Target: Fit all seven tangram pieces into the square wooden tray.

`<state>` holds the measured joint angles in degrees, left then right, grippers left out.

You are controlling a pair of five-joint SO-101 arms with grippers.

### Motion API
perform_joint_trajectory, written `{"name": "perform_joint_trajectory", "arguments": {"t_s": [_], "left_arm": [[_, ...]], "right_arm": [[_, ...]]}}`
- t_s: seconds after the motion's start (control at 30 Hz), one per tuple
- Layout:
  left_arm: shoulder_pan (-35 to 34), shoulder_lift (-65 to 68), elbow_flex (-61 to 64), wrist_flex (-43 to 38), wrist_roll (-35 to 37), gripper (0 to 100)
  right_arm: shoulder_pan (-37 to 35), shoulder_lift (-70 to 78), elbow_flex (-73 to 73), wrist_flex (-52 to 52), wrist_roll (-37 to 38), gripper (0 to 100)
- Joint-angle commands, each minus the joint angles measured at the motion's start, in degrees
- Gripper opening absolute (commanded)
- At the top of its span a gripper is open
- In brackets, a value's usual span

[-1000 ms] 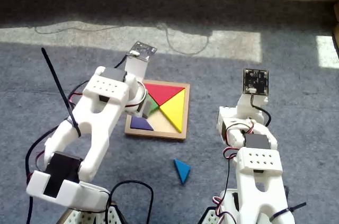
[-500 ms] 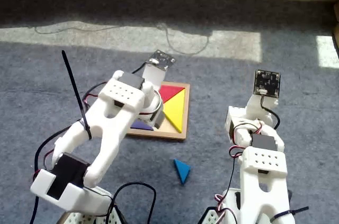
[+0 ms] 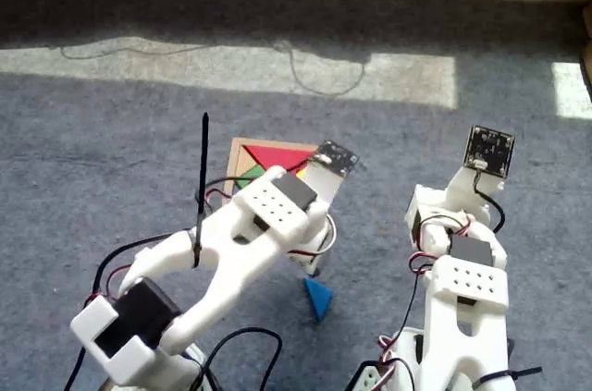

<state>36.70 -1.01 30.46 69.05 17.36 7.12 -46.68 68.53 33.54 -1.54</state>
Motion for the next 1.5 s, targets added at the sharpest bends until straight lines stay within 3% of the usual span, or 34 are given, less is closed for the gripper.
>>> {"name": "perform_joint_trajectory", "arguments": {"t_s": [0.0,0.47,0.73,1.47], "left_arm": [[3.5,-2.3,0.6,0.8,1.7,23],[12.6,-1.8,1.0,0.8,1.4,23],[10.1,-1.8,6.5,-6.2,1.3,24],[9.5,-0.4,6.3,-9.1,1.2,23]], "right_arm": [[0.5,-1.8,-0.9,-1.4,-0.4,1.0],[0.5,-1.6,-0.9,-1.4,-0.4,1.0],[0.5,-1.5,-0.9,-1.4,-0.4,1.0],[0.1,-1.4,-0.7,-1.4,-0.2,1.0]]}}
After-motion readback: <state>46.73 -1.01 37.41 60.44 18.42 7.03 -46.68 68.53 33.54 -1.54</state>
